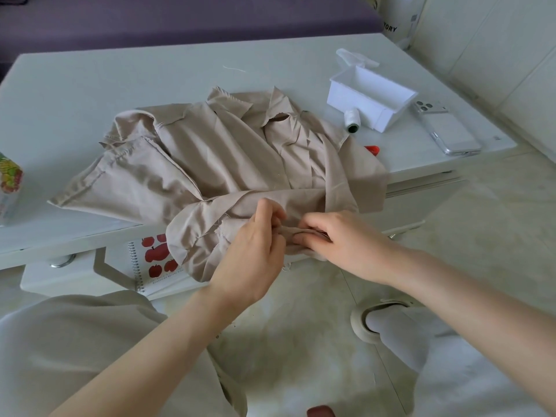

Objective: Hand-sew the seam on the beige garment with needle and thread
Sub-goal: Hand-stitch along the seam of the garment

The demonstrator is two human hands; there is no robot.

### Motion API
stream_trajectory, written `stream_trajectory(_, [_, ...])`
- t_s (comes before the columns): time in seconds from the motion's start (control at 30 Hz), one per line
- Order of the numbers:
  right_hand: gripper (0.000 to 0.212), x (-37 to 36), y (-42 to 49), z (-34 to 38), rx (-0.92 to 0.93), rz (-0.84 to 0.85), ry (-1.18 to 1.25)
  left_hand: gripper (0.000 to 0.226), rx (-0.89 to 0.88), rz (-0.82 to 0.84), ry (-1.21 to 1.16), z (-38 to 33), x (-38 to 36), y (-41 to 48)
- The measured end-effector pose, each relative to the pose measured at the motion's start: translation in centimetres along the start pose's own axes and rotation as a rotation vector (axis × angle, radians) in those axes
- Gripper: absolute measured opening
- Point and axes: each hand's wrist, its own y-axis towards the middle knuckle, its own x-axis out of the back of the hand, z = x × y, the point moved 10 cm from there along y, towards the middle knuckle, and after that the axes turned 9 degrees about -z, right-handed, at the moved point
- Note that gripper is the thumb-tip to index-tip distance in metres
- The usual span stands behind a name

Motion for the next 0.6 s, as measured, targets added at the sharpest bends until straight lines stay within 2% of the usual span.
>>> stream_trajectory(0.23, [0.036,0.2,-0.2,-0.2,0.014,-0.009,-0.007,0.01,-0.019,-0.02,-0.05,-0.5,0.2,-0.2])
stream_trajectory(0.47, [0.041,0.0,-0.6,-0.9,-0.019,-0.01,0.0,0.016,0.307,-0.04,-0.301,1.6,0.1,-0.2])
stream_trajectory(0.6, [0.041,-0.2,-1.0,-1.0,-0.038,0.01,0.034,0.019,0.42,0.076,-0.362,2.1,-0.6,-0.9])
